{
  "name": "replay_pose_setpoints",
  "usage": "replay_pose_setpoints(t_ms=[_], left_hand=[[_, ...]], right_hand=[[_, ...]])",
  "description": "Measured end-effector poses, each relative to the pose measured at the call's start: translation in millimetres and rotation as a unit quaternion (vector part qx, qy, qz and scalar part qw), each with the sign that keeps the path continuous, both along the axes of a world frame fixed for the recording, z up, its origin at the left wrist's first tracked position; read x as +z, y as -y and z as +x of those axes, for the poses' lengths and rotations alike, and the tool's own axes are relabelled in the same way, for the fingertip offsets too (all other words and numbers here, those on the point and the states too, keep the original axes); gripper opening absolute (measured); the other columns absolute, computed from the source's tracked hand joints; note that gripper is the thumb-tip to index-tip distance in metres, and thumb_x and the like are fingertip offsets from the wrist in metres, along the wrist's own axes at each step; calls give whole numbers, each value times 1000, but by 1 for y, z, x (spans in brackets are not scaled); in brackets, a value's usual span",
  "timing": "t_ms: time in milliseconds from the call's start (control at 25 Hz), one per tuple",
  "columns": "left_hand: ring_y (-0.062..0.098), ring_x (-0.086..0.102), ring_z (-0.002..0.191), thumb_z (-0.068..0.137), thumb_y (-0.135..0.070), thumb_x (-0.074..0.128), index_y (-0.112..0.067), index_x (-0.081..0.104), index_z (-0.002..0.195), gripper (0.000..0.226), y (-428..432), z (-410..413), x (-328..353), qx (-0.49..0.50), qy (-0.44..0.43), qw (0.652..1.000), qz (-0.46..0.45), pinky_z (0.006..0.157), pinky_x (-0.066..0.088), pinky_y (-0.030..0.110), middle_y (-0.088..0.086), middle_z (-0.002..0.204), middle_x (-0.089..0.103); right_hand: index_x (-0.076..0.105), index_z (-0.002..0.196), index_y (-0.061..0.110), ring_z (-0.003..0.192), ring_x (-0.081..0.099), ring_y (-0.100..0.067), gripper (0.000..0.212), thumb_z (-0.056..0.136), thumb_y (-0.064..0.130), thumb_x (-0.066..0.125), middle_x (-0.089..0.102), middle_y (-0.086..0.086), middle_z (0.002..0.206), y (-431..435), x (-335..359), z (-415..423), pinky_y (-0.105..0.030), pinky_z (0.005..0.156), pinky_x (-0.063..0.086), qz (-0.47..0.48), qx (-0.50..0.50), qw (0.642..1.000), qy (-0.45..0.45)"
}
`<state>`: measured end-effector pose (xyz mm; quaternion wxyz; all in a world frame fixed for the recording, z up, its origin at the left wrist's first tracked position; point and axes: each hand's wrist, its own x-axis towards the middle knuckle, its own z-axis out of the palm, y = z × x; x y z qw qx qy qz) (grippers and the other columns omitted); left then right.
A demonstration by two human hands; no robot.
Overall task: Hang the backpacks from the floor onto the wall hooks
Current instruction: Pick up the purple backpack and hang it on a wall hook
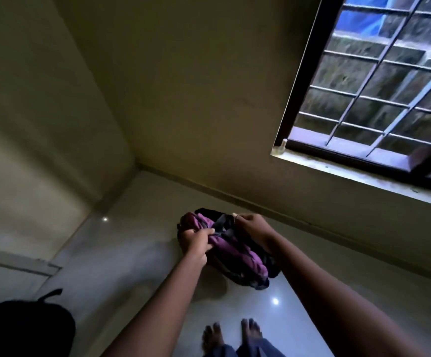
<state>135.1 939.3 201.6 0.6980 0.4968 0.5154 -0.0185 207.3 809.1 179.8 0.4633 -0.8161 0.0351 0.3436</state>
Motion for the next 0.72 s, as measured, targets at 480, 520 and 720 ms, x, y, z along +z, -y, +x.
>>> replay_pose_setpoints(t_ms=[480, 520, 720], left_hand=[[29, 58, 83, 89, 6, 48, 11, 49, 123, 35, -9, 45, 22, 76, 74, 990, -93, 85, 47, 41, 22, 95, 63], [27, 59, 78, 90, 3, 48, 11, 50, 123, 33, -11, 44, 23, 51, 80, 992, -88, 83, 49, 38, 16, 84, 61], [23, 65, 85, 79, -7, 67, -10, 60, 114, 36, -24, 28, 30, -185, -9, 939, 288, 80, 57, 34, 9, 99, 67]], right_hand=[[68, 79, 23, 72, 56, -8, 11, 86, 30, 63, 68, -1, 80, -32, 30, 16, -24, 68, 40, 76, -4, 988, 133], [70, 82, 20, 70, 54, -6, 13, 88, 29, 62, 67, -1, 80, -35, 32, 22, -24, 66, 40, 78, -6, 988, 136], [70, 95, 13, 77, 53, -10, 22, 92, 28, 55, 64, -1, 85, -50, 36, 24, -24, 64, 37, 66, 113, 982, 132]])
